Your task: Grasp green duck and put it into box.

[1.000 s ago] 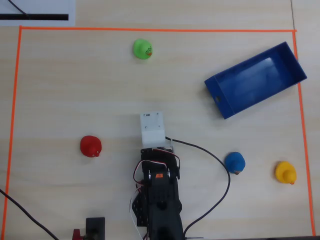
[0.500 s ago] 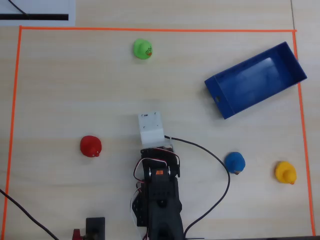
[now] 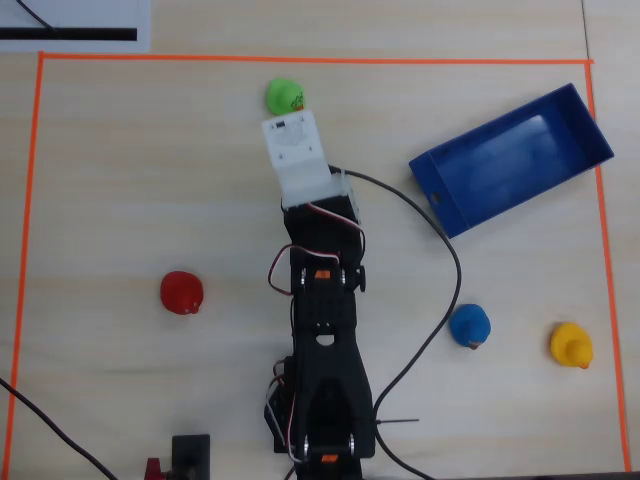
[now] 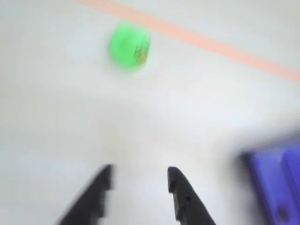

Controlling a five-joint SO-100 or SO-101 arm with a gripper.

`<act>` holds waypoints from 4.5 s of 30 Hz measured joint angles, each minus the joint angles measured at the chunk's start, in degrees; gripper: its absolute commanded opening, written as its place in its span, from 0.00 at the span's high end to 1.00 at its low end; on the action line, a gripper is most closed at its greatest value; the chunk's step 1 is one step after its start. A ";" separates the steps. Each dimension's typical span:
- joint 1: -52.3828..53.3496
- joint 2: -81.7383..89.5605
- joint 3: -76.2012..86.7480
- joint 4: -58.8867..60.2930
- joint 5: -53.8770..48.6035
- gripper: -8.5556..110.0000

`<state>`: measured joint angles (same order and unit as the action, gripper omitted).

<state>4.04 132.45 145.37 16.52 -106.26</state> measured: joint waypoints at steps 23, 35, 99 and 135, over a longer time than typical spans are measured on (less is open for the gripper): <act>-2.99 -64.51 -36.21 -39.64 15.29 0.49; 0.09 -73.65 -43.68 -40.52 15.21 0.48; 32.61 -47.29 -61.79 20.13 8.35 0.93; 41.22 -71.54 -71.28 5.89 6.77 0.71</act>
<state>45.26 60.91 74.09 22.41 -99.49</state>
